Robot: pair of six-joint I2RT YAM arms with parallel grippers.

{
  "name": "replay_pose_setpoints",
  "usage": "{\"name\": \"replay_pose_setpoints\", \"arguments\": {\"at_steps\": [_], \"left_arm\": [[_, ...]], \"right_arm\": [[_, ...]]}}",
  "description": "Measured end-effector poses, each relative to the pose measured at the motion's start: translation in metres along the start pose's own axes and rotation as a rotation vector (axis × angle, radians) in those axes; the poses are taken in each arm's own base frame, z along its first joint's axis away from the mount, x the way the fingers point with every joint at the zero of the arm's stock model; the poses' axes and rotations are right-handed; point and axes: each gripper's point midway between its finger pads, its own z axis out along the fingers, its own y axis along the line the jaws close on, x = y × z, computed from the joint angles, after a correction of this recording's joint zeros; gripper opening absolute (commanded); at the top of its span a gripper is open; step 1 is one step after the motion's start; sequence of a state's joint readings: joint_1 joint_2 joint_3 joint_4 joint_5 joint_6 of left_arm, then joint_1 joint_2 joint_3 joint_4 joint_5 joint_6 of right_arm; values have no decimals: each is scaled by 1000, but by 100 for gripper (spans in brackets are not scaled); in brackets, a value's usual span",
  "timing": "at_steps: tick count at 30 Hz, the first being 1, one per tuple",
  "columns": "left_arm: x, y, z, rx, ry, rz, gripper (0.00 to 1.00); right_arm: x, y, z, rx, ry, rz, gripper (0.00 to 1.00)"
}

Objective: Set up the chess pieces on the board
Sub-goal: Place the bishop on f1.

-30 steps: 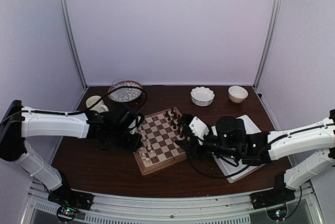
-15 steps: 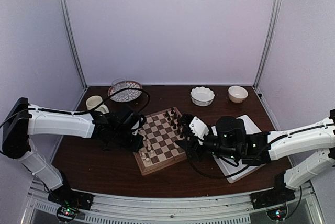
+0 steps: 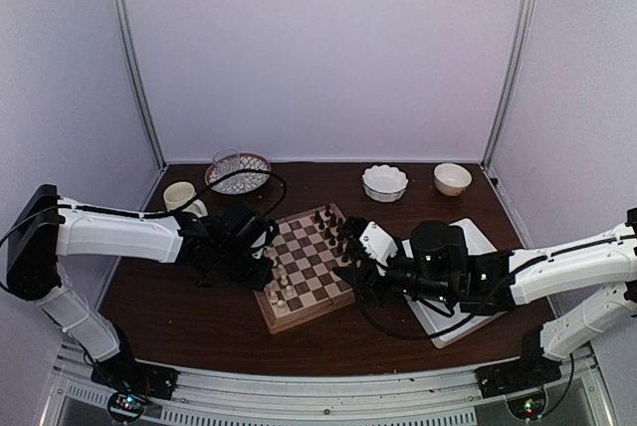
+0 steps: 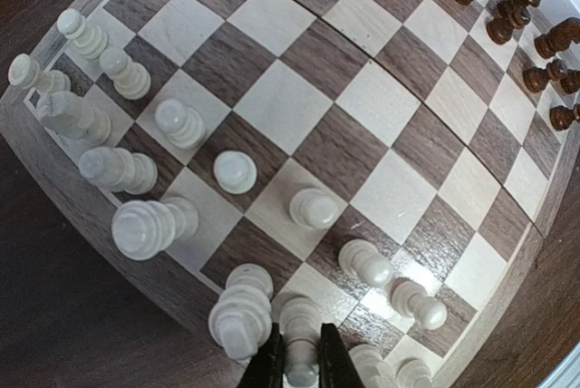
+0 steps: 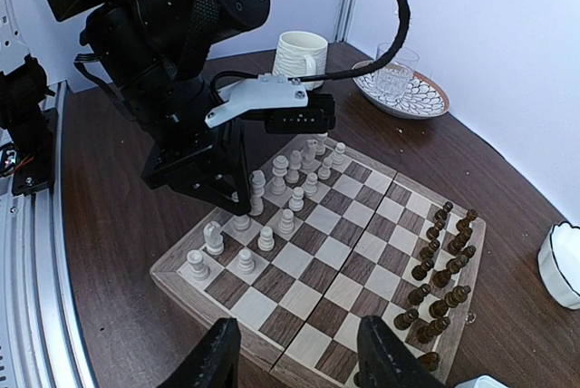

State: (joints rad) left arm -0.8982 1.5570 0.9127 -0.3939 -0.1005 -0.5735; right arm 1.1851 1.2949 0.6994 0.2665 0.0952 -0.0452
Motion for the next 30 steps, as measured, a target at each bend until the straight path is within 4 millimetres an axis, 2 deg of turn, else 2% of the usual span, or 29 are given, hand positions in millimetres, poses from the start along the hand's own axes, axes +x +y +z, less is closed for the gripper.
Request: {"name": "replay_pose_setpoints", "arguments": {"at_steps": [18,30], "left_arm": [[-7,-5,0,13,-1,8,15],[-2,-3,1,5,16,13,20]], "right_arm": [[0,0,0,0,0,0,47],[0,0,0,0,0,0,47]]}}
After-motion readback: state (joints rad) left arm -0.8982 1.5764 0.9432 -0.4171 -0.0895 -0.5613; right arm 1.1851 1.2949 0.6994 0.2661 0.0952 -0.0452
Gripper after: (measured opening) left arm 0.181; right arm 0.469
